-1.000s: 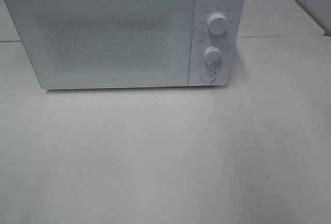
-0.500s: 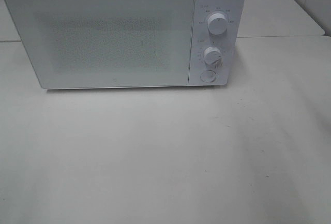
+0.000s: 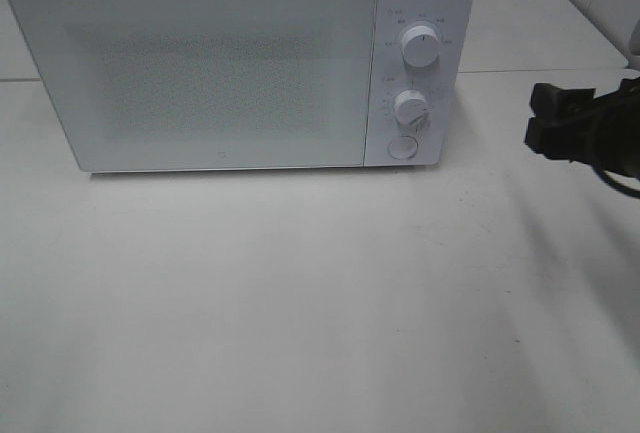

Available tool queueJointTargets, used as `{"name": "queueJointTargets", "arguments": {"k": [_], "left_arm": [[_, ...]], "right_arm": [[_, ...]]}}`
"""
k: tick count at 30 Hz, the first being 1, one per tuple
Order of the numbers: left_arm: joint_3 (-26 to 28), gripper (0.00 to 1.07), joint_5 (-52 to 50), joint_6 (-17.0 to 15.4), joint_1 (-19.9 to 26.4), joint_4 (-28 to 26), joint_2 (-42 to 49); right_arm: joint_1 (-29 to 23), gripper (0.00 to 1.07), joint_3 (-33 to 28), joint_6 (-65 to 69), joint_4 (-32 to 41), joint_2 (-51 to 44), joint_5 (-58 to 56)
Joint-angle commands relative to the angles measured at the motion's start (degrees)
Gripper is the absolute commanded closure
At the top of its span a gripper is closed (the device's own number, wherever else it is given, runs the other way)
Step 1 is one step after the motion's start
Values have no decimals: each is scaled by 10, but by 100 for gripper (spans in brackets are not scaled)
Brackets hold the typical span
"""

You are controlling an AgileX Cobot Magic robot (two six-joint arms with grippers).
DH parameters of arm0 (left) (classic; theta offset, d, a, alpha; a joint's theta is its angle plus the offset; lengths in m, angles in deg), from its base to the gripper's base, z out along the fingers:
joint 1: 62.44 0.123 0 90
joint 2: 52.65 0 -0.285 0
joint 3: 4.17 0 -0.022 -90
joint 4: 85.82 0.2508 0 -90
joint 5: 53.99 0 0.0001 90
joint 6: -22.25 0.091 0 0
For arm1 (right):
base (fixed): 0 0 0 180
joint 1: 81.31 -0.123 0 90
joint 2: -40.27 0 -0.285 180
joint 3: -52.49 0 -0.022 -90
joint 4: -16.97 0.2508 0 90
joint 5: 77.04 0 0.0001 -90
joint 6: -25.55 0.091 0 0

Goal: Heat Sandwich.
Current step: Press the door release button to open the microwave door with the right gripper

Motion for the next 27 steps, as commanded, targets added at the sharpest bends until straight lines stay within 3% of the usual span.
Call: {"name": "queueJointTargets", "arguments": {"k": [1,5,15,27], "left_arm": [[-1,10,-7,1,1,-5,8],[-1,10,-7,1,1,-5,8],[-1,10,-7,1,1,-5,7],[-1,10,-7,1,1,-5,7]], "right_arm": [[-41,31,1,-28,40,21,46],[-139,31,1,-50,128,77,117],[-264,31,21,-50,216,158,152],[-341,31,60,-50,306,210,168]]}}
